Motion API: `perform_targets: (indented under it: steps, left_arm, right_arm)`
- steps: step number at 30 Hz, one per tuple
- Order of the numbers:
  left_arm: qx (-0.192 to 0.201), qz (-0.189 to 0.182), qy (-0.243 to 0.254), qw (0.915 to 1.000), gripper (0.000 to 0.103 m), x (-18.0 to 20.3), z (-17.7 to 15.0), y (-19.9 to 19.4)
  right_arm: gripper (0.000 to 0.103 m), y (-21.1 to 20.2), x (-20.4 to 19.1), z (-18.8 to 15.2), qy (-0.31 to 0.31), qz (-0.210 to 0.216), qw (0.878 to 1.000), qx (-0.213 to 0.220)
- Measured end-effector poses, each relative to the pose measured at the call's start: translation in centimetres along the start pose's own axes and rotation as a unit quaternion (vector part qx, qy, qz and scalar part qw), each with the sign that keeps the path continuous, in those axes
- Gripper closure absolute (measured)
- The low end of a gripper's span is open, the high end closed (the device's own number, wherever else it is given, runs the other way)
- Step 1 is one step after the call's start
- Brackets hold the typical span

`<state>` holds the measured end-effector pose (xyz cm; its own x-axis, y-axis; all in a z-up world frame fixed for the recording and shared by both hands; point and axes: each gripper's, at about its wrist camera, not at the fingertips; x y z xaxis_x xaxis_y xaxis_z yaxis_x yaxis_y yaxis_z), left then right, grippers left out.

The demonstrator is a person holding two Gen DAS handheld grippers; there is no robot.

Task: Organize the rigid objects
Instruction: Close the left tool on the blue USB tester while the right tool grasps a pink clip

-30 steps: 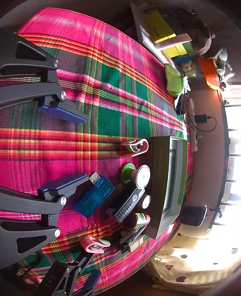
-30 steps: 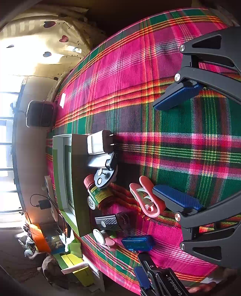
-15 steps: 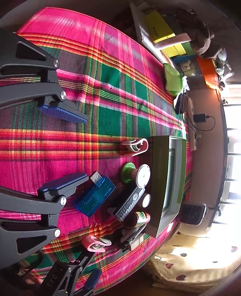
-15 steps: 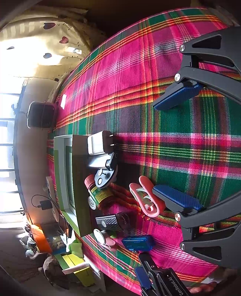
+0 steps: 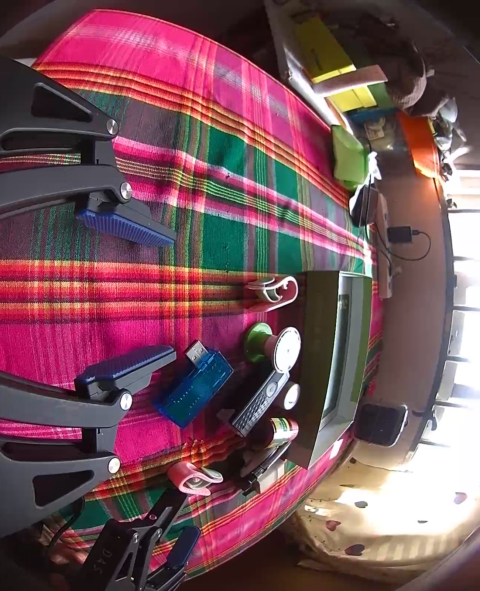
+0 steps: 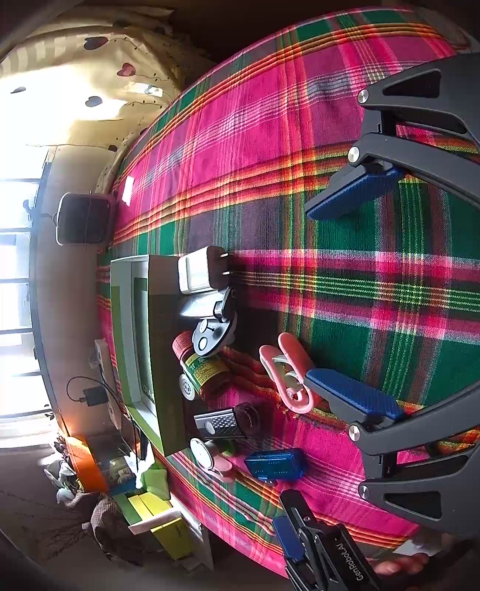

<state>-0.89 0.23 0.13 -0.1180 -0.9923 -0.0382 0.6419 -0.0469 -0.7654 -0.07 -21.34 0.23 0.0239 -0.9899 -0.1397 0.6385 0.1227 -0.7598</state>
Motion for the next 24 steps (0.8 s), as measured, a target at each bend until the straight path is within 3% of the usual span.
perform_targets:
  steps: [7,12,18,24]
  left_arm:
    - [0.002,-0.008,-0.005,1.0000,0.048,0.0,-0.3,-0.2]
    - [0.003,-0.034,-0.015,0.9993,0.048,-0.4,-0.6,-0.7]
    - [0.000,-0.031,-0.016,0.9994,0.048,-0.5,-0.7,-0.9]
    - [0.000,-0.050,-0.003,0.9987,0.048,0.4,-0.1,-1.2]
  right_arm:
    - [0.020,-0.5,-0.1,-0.1,-0.002,-0.003,1.000,0.010]
    - [0.020,-1.1,-1.3,-0.1,-0.023,0.029,0.999,0.024]
    - [0.020,0.4,-2.9,0.8,-0.025,0.059,0.998,0.007]
    - [0.020,1.9,-3.0,1.3,-0.019,0.035,0.999,-0.007]
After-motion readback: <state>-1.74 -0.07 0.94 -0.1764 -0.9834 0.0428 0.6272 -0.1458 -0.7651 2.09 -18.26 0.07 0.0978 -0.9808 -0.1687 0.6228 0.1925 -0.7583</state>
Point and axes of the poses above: each gripper's, at about its wrist camera, not at the fingertips, and y roughly the way its jaws point, x to its right, z to its top, and after that the axes turned 7 degrees about y, right-handed
